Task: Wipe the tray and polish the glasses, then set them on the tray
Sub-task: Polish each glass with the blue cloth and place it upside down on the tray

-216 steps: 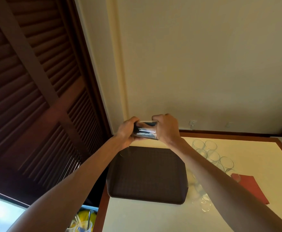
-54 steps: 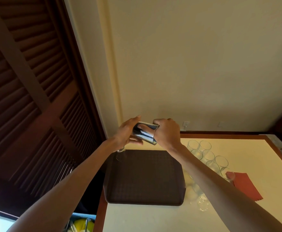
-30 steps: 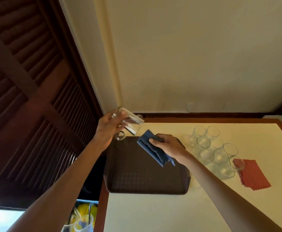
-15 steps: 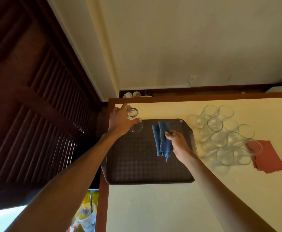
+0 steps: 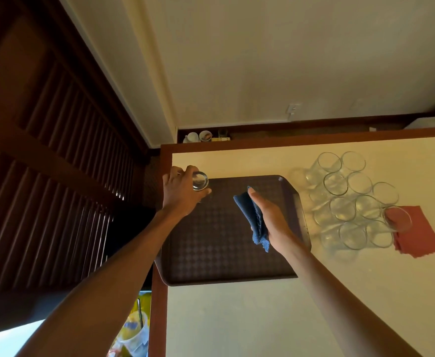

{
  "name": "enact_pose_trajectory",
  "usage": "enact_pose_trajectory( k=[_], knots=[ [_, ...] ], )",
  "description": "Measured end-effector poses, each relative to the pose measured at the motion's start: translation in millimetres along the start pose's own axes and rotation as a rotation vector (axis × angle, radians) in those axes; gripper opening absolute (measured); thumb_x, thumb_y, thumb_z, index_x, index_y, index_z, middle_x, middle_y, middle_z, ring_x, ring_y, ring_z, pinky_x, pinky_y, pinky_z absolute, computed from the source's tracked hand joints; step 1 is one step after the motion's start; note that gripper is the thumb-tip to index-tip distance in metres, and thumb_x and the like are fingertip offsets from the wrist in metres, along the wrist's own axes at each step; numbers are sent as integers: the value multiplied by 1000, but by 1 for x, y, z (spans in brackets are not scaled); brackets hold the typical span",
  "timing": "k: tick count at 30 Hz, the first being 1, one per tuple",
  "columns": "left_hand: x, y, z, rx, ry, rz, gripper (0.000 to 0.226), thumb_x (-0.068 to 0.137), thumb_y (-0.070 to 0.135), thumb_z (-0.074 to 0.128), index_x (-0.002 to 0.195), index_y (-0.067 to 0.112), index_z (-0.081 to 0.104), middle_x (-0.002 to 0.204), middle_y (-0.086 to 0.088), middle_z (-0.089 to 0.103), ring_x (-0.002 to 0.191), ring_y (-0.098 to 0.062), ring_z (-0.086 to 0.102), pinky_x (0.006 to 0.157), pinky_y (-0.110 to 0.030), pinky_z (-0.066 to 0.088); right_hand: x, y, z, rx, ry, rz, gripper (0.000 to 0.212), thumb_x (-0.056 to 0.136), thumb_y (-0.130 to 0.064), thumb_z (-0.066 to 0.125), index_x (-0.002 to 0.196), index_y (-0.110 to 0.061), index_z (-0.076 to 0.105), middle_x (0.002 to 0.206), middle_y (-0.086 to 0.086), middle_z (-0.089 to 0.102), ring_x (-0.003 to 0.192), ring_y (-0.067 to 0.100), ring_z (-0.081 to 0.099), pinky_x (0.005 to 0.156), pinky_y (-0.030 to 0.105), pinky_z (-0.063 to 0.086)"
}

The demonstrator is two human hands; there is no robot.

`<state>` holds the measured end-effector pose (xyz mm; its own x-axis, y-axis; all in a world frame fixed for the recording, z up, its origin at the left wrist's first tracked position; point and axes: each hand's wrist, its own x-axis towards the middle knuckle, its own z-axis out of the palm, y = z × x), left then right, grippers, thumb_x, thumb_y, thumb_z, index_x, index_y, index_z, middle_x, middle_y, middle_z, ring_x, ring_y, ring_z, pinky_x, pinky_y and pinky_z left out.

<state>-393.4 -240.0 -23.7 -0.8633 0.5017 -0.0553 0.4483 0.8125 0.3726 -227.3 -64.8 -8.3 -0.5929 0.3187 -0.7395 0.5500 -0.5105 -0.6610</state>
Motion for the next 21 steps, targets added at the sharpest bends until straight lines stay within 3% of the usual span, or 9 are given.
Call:
enact_pose_trajectory(
  k=[2, 6, 12, 14, 17, 21],
  knots=[
    [1, 0, 1, 14, -4, 3, 61, 84, 58, 77, 131, 22, 58, 128, -8, 63, 131, -28, 44, 102, -44, 36, -2, 2, -1, -62, -3, -57, 53, 75, -53, 81, 95, -9, 61, 64, 1, 56, 53, 16, 55, 52, 29, 45],
    [-1, 3, 0, 47, -30, 17, 63, 85, 56, 77, 133, 21, 55, 130, -11, 64, 134, -30, 42, 103, -46, 34, -7, 5, -1, -73, 20, -121, 39, 79, -37, 83, 89, -11, 56, 63, 2, 46, 52, 14, 46, 48, 27, 41],
    [-2, 9, -7, 150, -111, -12, 82, 84, 62, 75, 149, 22, 44, 148, -6, 56, 142, -31, 35, 107, -45, 33, -22, 5, 0, -32, -2, -147, 29, 90, -34, 73, 94, -10, 58, 70, 2, 49, 52, 10, 46, 45, 23, 40],
    [-7, 13, -17, 97, -96, 4, 85, 85, 54, 79, 154, 22, 40, 154, -4, 50, 145, -31, 31, 110, -47, 32, -32, 2, -1, -17, 5, -150, 30, 92, -36, 71, 96, -9, 57, 70, 2, 49, 52, 10, 47, 46, 24, 41],
    [-24, 24, -35, -133, -2, 51, 61, 90, 35, 78, 144, 24, 51, 139, -3, 62, 135, -28, 45, 107, -48, 42, -50, -5, -3, 34, 59, -140, 29, 94, -40, 67, 99, -12, 60, 73, 2, 59, 57, 14, 58, 52, 29, 50],
    [-56, 57, -64, -459, -30, 121, 32, 99, 20, 69, 131, 19, 61, 113, 4, 70, 101, -12, 65, 91, -33, 55, -73, -13, -19, 73, 131, -200, 29, 94, -41, 67, 112, -18, 63, 104, 7, 70, 92, 25, 69, 79, 40, 57]
  ],
)
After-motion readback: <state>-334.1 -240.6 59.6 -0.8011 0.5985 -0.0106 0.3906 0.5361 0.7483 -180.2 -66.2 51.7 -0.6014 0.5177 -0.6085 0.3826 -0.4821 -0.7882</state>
